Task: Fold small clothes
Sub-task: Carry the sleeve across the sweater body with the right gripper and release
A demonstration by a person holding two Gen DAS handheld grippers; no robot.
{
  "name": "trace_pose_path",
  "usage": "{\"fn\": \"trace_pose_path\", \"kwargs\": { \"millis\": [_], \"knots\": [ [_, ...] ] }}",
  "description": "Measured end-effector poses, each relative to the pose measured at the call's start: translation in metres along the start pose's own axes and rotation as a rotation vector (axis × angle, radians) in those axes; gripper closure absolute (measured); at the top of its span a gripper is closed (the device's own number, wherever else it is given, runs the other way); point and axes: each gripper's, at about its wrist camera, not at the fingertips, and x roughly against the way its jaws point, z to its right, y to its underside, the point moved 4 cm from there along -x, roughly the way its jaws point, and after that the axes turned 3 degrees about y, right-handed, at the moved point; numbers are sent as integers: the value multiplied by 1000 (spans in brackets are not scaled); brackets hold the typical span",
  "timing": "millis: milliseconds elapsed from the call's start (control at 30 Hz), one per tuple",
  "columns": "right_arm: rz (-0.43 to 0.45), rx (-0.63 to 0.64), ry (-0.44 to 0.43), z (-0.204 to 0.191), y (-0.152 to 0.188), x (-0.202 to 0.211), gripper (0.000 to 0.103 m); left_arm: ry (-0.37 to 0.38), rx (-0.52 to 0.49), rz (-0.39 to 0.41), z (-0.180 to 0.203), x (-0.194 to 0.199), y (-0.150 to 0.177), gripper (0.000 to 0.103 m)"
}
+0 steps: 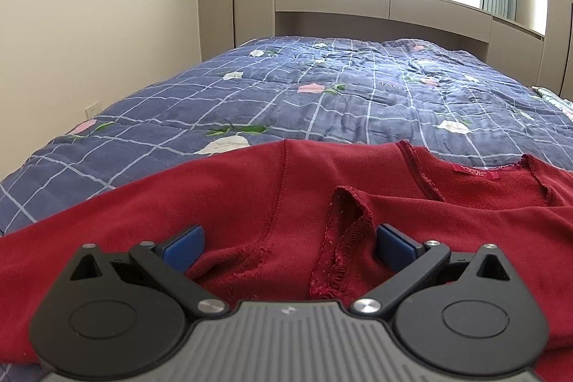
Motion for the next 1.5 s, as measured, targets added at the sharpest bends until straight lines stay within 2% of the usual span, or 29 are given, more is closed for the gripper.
{"fn": "trace_pose_path", "kwargs": {
  "millis": [133,333,433,667,733,800,900,1000,1033,1067,1133,1333,1433,1500],
  "knots": [
    [26,-37,144,8,-5,-5,1,0,0,0,0,0,0,0],
    [-17,-280,296,56,9,-4,1,2,1,0,0,0,0,0],
    [-75,-371,267,68,23,-6,1,3,1,1,0,0,0,0],
    [-154,-378,241,59,33,-1,1,5,1,2,0,-1,0,0],
    [-134,-412,211,60,35,10,0,6,1,2,0,-1,0,0],
    [-74,-434,179,61,32,22,0,6,1,2,0,-1,0,0],
    [-18,-410,184,60,22,22,0,6,1,2,0,-1,0,0],
    [-65,-393,181,62,13,-1,0,8,2,2,0,-1,0,0],
    [-109,-397,186,63,14,-11,1,8,2,2,0,-1,0,0],
    [-159,-411,183,64,18,-20,1,8,2,2,0,-1,0,0],
    [-176,-464,158,68,23,-24,1,8,2,2,0,-1,0,0],
    [-172,-515,162,66,31,-5,0,8,2,3,0,-1,0,0],
    [-224,-475,169,56,33,12,0,4,2,10,0,1,0,0],
    [-213,-425,169,44,31,31,0,-3,7,17,-1,6,0,1]
  ]
}}
